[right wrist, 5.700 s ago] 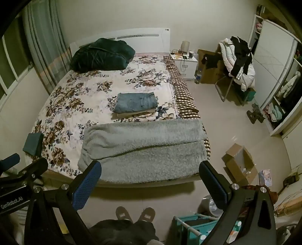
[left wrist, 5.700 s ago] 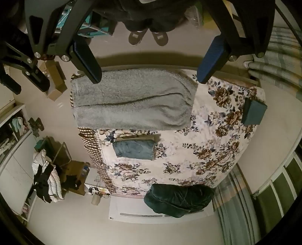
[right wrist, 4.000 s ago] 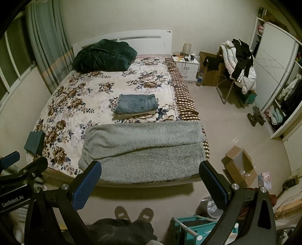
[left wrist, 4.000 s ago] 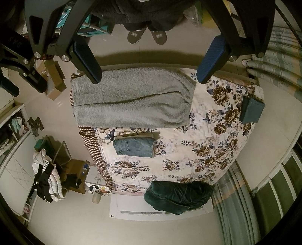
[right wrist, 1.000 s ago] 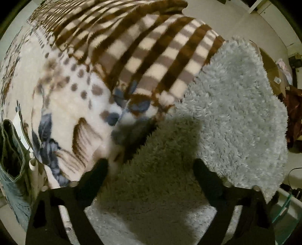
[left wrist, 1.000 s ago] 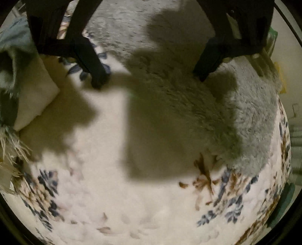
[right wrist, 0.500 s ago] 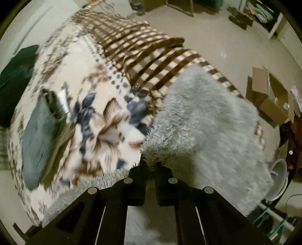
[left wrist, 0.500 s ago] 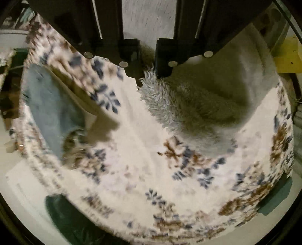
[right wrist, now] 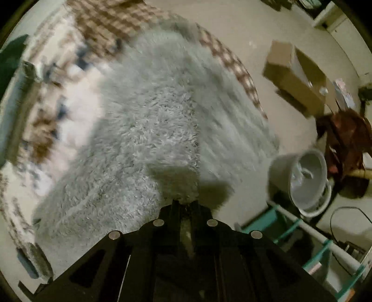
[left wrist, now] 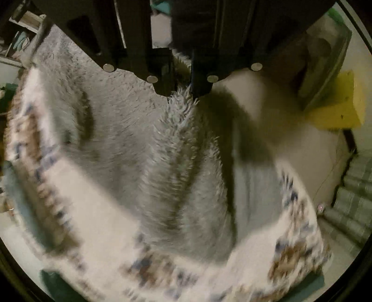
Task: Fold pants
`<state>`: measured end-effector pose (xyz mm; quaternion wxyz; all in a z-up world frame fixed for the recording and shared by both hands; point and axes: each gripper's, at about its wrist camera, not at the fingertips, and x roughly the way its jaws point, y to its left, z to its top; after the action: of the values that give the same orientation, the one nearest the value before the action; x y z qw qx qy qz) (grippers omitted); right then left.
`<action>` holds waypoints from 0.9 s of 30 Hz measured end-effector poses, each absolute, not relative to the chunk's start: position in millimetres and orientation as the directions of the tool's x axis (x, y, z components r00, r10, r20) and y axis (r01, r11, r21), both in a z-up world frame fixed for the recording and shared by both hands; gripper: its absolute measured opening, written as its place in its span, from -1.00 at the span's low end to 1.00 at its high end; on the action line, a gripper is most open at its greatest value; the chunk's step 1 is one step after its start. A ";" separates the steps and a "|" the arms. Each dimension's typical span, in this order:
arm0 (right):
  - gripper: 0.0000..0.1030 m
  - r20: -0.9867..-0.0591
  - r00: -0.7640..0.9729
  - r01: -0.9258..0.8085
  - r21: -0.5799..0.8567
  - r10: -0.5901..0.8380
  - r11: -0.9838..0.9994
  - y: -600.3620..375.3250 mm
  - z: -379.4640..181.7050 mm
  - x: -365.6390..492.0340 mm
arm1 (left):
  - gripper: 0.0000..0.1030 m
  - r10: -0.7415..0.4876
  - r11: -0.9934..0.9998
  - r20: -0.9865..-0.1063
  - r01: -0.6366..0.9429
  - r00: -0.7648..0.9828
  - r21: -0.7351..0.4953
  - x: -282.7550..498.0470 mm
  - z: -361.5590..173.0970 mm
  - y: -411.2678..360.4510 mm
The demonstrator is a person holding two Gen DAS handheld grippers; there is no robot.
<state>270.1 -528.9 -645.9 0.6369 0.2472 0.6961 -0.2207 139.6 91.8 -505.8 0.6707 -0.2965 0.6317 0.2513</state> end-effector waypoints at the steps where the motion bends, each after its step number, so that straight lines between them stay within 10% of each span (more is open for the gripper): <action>1: -0.87 -0.994 -0.083 0.629 -0.001 0.066 0.777 -530.1 -655.3 263.7 | -0.82 -0.042 0.693 -0.997 -0.718 0.059 -0.072 136.7 -516.6 92.1; 6: -0.78 -0.973 -0.196 0.561 -0.010 0.122 0.828 -528.2 -699.5 250.8 | -0.74 -0.124 0.597 -0.991 -0.794 0.052 -0.116 127.6 -529.7 99.5; 12: 0.42 -0.993 -0.041 0.519 0.070 0.107 0.852 -526.2 -652.0 255.3 | 0.43 0.085 0.697 -0.989 -0.717 0.118 -0.025 150.1 -475.1 74.9; 15: 0.77 -0.998 0.064 0.438 0.053 0.027 0.898 -520.6 -633.5 272.5 | 0.50 0.181 0.771 -0.974 -0.634 0.133 0.057 170.5 -468.9 59.9; 20: 0.77 -0.991 0.096 0.309 -0.056 -0.089 0.950 -506.3 -659.7 326.5 | 0.50 0.166 0.833 -0.974 -0.550 0.154 0.056 195.9 -472.0 37.9; 21: 0.53 -0.987 0.092 0.295 -0.098 -0.130 0.950 -509.0 -664.2 332.9 | 0.50 0.160 0.845 -0.975 -0.533 0.155 0.053 201.0 -473.1 30.1; 22: -0.44 -0.975 0.105 0.312 -0.156 -0.197 0.937 -517.3 -666.9 330.5 | 0.50 0.152 0.852 -0.976 -0.522 0.159 0.047 196.3 -475.3 27.8; 23: -0.78 -0.969 0.101 0.358 -0.176 -0.225 0.917 -527.5 -667.4 327.4 | 0.50 0.142 0.857 -0.976 -0.513 0.164 0.039 199.3 -474.6 24.8; 27: -0.69 -0.980 0.044 0.666 -0.115 -0.193 0.737 -620.8 -657.6 269.0 | 0.50 0.122 0.874 -0.976 -0.485 0.179 0.020 202.9 -473.9 13.1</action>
<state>269.0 -620.8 -657.6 0.6968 0.1911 0.6190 -0.3079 202.9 13.1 -473.9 0.7533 -0.1490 0.6081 0.2014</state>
